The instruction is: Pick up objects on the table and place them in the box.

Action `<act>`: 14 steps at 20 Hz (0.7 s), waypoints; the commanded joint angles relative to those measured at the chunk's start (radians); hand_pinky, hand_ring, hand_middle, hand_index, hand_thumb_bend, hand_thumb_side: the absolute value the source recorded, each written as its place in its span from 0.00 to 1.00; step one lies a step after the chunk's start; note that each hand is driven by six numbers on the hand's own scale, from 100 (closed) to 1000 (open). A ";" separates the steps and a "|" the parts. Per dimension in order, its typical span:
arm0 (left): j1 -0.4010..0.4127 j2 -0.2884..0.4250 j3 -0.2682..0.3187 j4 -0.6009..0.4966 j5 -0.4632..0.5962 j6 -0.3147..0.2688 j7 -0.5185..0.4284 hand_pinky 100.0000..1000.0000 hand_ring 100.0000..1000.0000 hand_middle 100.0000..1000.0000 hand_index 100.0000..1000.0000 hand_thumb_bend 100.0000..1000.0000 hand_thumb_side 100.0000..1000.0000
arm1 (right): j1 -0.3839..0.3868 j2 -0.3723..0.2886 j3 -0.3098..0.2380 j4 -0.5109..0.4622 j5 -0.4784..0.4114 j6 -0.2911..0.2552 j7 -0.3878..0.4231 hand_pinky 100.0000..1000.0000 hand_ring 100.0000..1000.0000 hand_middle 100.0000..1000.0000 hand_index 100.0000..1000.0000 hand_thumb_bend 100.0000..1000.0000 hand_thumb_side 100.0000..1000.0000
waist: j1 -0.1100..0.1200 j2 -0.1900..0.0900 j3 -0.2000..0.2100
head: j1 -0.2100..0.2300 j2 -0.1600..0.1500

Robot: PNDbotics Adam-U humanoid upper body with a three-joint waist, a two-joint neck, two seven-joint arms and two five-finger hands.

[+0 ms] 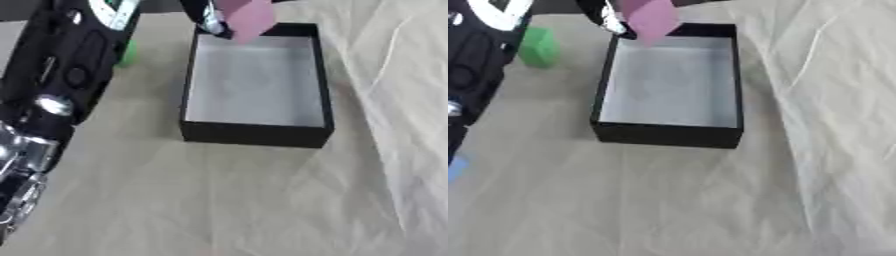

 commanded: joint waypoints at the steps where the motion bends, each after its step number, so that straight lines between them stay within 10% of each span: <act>1: -0.005 -0.009 0.015 0.034 -0.037 0.000 0.020 0.64 0.53 0.45 0.64 0.35 0.00 | -0.018 -0.012 -0.011 -0.023 -0.006 0.001 -0.006 0.90 0.80 0.83 0.86 0.00 0.86 | 0.009 -0.028 -0.014 | 0.017 -0.002; 10: 0.051 -0.079 0.000 0.189 -0.181 0.045 0.133 0.67 0.57 0.49 0.67 0.45 0.00 | -0.024 0.012 -0.003 -0.029 -0.010 0.004 -0.013 0.89 0.80 0.83 0.86 0.00 0.87 | 0.016 -0.015 -0.046 | 0.038 -0.002; 14: 0.063 -0.094 -0.005 0.222 -0.251 0.043 0.151 0.83 0.78 0.73 0.84 0.60 0.05 | -0.023 0.017 -0.002 -0.028 -0.007 0.006 -0.013 0.89 0.79 0.83 0.86 0.00 0.87 | 0.021 -0.008 -0.048 | 0.038 -0.002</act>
